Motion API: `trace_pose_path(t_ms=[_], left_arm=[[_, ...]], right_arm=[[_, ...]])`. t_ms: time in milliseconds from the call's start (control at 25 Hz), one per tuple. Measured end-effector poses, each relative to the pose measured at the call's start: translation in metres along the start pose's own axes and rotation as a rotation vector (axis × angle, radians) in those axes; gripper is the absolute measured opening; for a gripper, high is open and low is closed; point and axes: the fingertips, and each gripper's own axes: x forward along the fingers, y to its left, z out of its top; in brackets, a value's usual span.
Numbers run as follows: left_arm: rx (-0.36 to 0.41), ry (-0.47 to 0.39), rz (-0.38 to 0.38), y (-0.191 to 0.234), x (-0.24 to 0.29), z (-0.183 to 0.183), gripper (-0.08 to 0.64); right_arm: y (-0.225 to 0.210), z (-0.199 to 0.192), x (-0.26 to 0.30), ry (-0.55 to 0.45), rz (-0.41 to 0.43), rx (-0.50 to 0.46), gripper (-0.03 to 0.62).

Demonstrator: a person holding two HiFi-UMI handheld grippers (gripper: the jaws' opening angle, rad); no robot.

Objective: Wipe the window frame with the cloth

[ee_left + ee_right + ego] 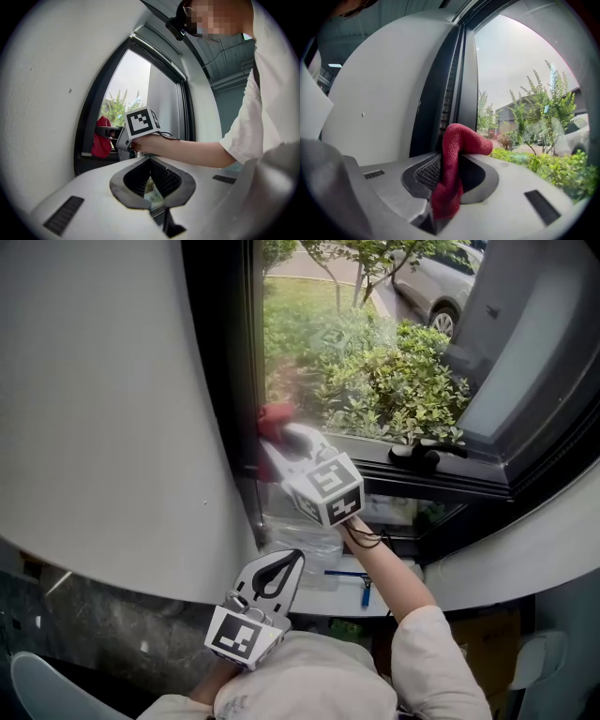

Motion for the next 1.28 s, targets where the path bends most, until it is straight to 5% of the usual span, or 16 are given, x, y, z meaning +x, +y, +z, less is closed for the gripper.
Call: trace_pose_path(t_ms=[120, 240, 520, 680, 760, 1280], left_arm=[[0.005, -0.002, -0.018, 0.000, -0.003, 0.000, 0.008], [0.003, -0.009, -0.038, -0.001, -0.006, -0.001, 0.008], [0.006, -0.024, -0.060, -0.006, -0.011, -0.003, 0.008], [-0.006, -0.048, -0.057, -0.009, -0.021, -0.001, 0.008], [-0.010, -0.033, -0.040, -0.005, -0.026, -0.004, 0.008], [-0.007, -0.023, -0.039, -0.006, -0.032, -0.005, 0.008]], right_arm=[[0.003, -0.022, 0.002, 0.164, -0.029, -0.101, 0.095], [0.004, -0.030, 0.003, 0.224, -0.056, -0.100, 0.095], [0.001, -0.026, 0.000, 0.164, -0.136, -0.145, 0.095], [-0.019, -0.011, -0.033, 0.084, -0.308, -0.027, 0.095], [-0.024, -0.009, -0.037, 0.083, -0.350, -0.042, 0.095], [-0.022, -0.035, 0.009, 0.277, -0.334, -0.169, 0.095]])
